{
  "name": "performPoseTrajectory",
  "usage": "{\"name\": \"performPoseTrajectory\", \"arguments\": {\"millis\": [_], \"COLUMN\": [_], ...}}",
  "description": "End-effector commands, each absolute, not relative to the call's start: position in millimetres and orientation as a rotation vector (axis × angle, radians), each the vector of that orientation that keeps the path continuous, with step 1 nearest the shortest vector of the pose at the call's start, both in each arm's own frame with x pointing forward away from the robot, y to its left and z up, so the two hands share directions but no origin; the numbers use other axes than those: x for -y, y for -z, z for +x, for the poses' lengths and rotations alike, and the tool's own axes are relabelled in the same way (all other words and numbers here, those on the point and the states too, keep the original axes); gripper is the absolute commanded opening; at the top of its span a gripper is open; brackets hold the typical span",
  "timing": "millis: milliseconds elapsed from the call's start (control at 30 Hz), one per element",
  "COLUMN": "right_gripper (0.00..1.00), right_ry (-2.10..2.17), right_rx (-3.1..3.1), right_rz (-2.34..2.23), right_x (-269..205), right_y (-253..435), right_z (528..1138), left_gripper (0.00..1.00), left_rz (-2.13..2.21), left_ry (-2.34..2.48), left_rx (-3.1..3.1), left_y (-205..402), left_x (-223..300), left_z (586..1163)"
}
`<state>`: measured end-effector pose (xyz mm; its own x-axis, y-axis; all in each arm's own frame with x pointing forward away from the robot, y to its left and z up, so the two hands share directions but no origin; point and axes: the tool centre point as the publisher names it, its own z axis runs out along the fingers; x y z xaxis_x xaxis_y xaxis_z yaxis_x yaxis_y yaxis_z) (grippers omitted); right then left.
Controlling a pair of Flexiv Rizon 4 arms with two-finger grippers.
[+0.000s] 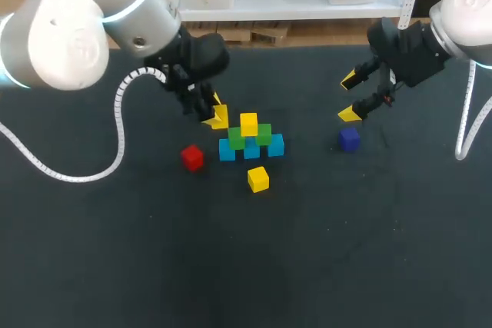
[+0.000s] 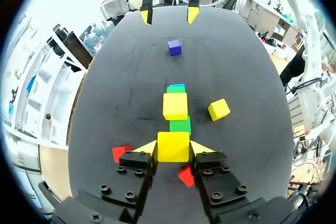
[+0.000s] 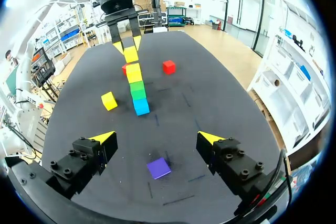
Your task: Place the blue cubes, place green cubes on the blue cubes, place the yellow cubes on the green cubes, then place the red cubes on the yellow cubes, and place purple cube on the red cubes.
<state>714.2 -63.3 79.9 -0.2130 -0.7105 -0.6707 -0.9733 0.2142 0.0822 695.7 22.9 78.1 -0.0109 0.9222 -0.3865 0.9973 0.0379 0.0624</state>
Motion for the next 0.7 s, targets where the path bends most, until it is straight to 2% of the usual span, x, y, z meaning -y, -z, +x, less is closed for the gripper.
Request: {"name": "performPoseTrajectory", "arguments": {"millis": [33,700], "right_gripper": [1.0,1.0], "right_ry": [-0.694,-0.694], "right_rx": [-1.993,-1.993], "right_rz": [-1.551,-1.551], "right_x": [63.7,63.7], "right_y": [-79.8,-79.8], "right_z": [713.6,713.6], "left_gripper": [0.0,0.0], "left_rz": [1.957,1.985], "left_ry": [0.33,0.358], "left_rx": [-2.008,-2.0], "left_y": [-75.7,-68.2], "left_x": [-19.8,-7.5], "left_z": [700.2,701.7]}}
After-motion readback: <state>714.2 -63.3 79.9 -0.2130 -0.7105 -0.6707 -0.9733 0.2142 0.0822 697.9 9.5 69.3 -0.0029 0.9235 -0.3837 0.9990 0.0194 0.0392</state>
